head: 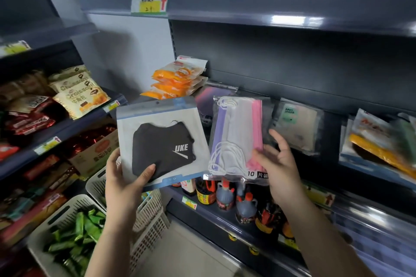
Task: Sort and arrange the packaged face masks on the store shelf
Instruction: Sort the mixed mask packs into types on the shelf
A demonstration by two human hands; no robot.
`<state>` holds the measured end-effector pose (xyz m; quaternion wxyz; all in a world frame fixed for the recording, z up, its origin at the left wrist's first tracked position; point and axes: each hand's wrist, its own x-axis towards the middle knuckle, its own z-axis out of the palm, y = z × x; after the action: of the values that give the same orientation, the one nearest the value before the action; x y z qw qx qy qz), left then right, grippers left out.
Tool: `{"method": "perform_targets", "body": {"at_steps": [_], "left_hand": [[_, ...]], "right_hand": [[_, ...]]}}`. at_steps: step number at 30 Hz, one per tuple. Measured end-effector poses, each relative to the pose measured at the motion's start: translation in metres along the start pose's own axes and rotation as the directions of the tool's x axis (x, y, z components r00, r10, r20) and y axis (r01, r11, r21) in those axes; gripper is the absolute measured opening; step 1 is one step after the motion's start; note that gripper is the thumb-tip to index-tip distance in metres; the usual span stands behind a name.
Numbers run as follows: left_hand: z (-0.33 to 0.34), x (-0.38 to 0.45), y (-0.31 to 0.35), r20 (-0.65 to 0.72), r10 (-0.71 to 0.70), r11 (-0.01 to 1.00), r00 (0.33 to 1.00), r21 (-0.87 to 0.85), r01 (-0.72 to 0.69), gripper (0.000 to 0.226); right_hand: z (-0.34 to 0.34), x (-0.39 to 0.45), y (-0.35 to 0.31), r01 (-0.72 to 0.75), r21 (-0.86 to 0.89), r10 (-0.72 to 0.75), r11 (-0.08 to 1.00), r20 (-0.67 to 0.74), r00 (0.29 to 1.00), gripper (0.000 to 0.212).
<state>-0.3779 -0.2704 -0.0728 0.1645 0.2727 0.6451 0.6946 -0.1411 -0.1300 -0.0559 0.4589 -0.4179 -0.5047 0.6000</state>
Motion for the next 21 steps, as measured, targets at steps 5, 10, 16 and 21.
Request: {"method": "perform_targets", "body": {"at_steps": [5,10,16,21], "left_hand": [[-0.002,0.034,-0.003,-0.039,0.021,1.0,0.999,0.014,-0.02,0.063],[0.008,0.073,0.002,-0.043,0.052,0.999,0.998,0.009,-0.052,0.066],[0.028,0.116,-0.003,-0.019,0.071,0.997,0.997,0.015,-0.071,0.067],[0.035,0.144,-0.014,-0.021,0.043,0.999,0.999,-0.012,-0.043,0.071]], "right_hand": [[0.024,0.034,0.004,0.012,0.049,-0.014,0.999,0.03,0.999,0.061],[0.04,0.074,0.005,0.03,0.06,-0.031,0.998,0.013,0.999,0.064],[0.046,0.119,0.006,0.037,0.033,-0.037,0.999,0.002,0.999,0.066],[0.052,0.14,0.009,0.05,0.015,-0.049,0.999,-0.046,0.998,0.066]]}}
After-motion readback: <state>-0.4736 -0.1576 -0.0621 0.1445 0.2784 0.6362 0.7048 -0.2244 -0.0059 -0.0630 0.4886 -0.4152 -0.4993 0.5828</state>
